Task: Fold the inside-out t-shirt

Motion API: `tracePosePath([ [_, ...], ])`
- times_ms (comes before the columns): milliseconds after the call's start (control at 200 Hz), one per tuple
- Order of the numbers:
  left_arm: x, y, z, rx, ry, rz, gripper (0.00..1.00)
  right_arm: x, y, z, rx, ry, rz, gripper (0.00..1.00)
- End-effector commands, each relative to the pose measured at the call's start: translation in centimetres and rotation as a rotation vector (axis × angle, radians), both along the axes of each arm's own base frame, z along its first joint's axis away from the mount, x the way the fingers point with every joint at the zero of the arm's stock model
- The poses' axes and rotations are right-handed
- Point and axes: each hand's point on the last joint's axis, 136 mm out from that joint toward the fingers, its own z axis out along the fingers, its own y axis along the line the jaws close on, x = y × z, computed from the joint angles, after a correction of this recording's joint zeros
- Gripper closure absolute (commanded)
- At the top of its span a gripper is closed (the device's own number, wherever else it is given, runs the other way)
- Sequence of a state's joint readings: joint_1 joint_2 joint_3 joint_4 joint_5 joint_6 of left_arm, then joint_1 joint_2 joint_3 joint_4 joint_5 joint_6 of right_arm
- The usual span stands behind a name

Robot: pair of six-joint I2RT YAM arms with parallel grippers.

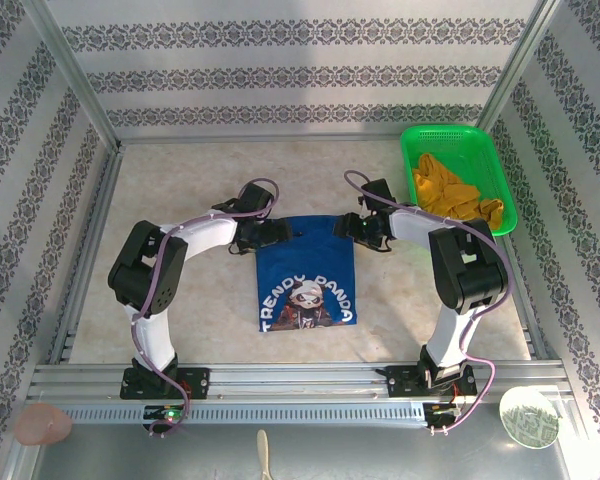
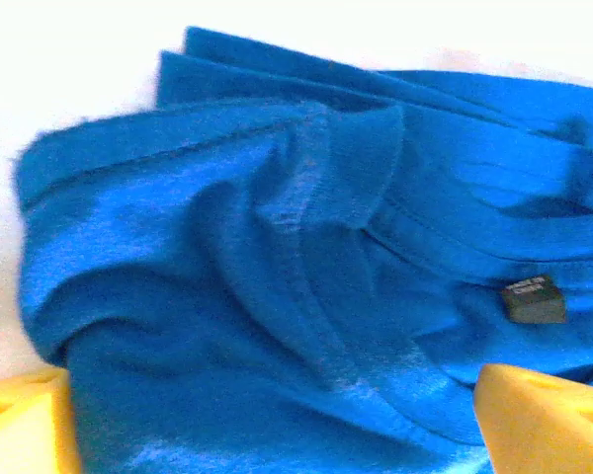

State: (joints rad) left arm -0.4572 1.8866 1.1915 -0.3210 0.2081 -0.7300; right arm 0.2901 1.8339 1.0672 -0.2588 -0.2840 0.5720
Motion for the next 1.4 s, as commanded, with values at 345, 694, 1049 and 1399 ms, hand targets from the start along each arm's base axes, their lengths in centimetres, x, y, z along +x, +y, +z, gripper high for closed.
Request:
tracePosePath([
  [345, -0.6, -4.7, -0.6, -0.221, -0.011, -0.073, 0.12, -1.3, 4.9, -0.1, 0.115, 0.026, 0.081, 0.37],
  [694, 0.5, -5.5, 1.1, -0.405, -0.114, -0.067, 0.33, -1.0, 4.0, -0.9, 0.149, 0.041, 0.040, 0.47],
  [1049, 0.9, -4.7, 1.0, -0.494, -0.175, -0.039, 0.71, -0.9, 2.9, -2.2, 0.170, 0.070, -0.010, 0.59],
  [1399, 1.1, -4.5, -1.0, -0.480, -0.151, -0.050, 0.62, -0.4, 2.8, -2.6, 0.220, 0.087, -0.039, 0.81],
])
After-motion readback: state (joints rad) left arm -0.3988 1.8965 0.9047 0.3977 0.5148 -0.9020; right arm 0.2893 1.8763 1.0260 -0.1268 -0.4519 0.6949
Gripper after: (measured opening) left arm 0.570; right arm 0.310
